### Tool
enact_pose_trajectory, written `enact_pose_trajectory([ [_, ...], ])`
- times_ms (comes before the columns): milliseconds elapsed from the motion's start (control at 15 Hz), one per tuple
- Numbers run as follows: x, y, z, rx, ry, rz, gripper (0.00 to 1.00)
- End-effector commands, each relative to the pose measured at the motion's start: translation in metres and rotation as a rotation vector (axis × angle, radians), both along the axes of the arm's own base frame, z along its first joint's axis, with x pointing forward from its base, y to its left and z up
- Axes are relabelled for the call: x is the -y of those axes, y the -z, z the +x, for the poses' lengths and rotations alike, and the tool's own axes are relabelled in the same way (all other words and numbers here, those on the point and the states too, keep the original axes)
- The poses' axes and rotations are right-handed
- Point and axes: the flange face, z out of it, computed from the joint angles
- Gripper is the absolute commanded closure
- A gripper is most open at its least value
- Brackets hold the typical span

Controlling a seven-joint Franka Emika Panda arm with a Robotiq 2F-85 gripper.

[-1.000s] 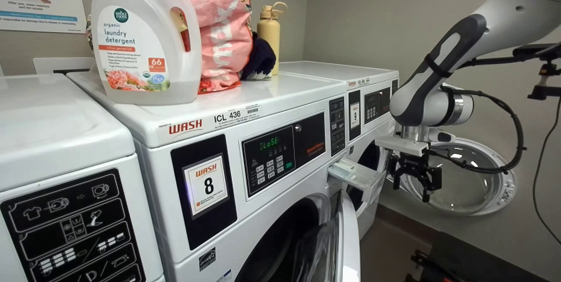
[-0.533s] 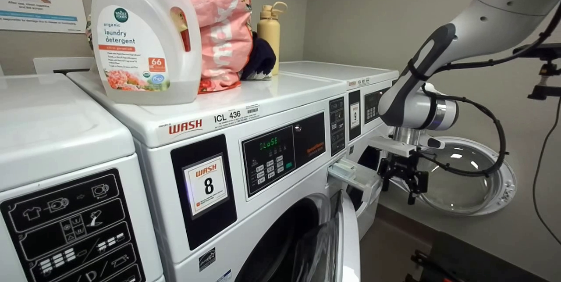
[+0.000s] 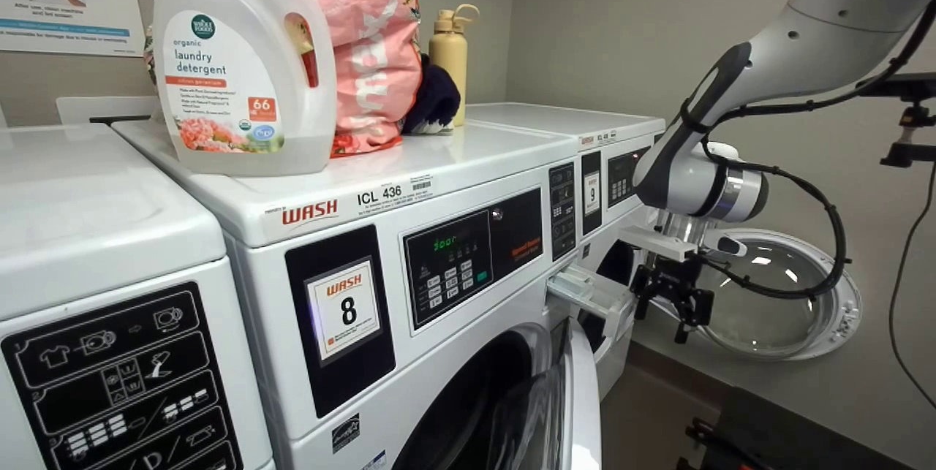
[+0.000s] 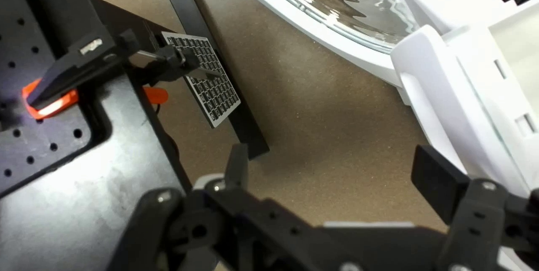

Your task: Open the door of the washing machine and push the tray back in

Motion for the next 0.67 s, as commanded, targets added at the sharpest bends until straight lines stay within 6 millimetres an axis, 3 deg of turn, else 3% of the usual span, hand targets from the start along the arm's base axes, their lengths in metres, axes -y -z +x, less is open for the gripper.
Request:
enact_pose_trajectory([
  [0,0.002,0.001,0.021,0.065,-0.002,0.010,0.00],
  [400,0.003,-0.013,0.021,0.136,-0.025,0.011,0.00],
  [600,0.002,-0.027,0.045,0.205,-0.052,-0.002,0.00],
])
